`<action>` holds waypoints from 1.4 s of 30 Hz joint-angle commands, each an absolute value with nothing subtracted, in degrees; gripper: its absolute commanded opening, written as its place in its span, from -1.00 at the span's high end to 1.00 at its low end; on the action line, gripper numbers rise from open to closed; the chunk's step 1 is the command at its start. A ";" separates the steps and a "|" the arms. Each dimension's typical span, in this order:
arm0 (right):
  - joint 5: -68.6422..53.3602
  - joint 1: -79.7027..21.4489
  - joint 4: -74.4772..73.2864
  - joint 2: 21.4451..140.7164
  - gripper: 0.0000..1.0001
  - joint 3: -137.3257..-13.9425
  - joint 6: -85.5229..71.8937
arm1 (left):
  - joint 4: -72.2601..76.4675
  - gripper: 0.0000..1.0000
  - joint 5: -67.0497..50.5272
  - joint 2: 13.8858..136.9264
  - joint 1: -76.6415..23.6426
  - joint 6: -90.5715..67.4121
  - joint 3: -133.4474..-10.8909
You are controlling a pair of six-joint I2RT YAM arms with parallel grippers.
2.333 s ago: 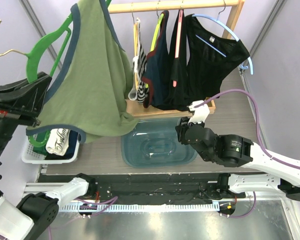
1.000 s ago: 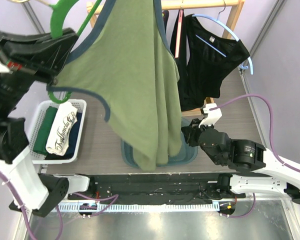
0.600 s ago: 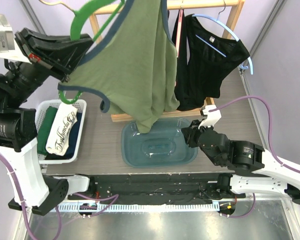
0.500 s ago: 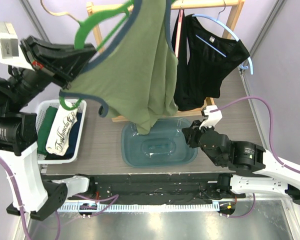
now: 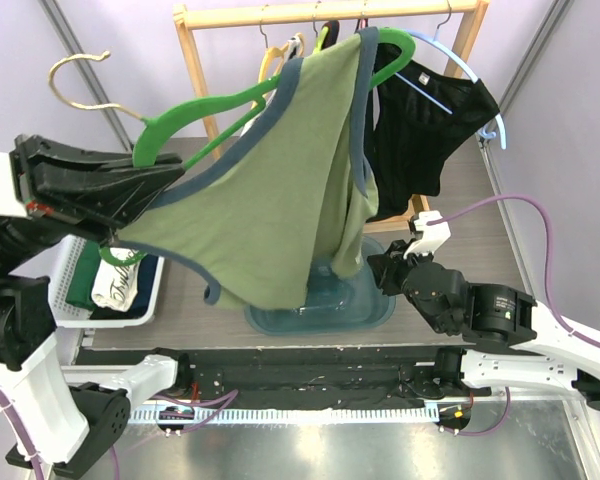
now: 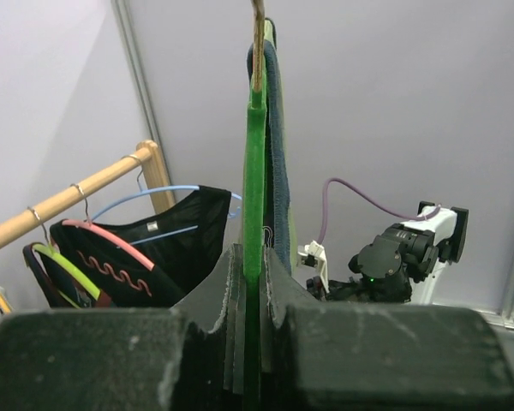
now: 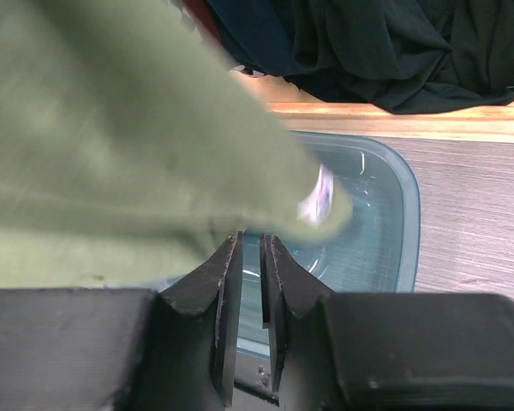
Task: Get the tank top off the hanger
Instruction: Pick up the hanger from the clothesline.
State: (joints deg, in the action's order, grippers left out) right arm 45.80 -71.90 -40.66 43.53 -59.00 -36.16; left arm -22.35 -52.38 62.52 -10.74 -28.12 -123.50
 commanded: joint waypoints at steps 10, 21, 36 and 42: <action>47.28 -72.16 -38.85 42.63 0.56 -59.50 -36.74 | -20.65 0.99 -51.77 60.12 -10.55 -21.55 -116.82; 47.46 -72.16 -38.23 43.15 0.56 -60.20 -36.12 | -22.50 0.99 -46.68 66.00 -10.63 -10.64 -121.01; 46.50 -72.16 -38.14 44.21 0.56 -62.14 -35.33 | -24.25 0.99 -49.38 63.03 -10.63 -10.81 -114.54; 43.69 -72.25 -36.39 45.70 0.23 -66.95 -29.63 | -27.77 0.99 -53.77 55.22 -10.90 -13.27 -100.83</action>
State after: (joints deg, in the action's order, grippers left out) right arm 44.80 -71.90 -40.29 44.80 -60.97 -34.26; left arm -28.16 -49.95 59.66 -10.76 -10.74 -106.39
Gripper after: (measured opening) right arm 0.284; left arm 0.072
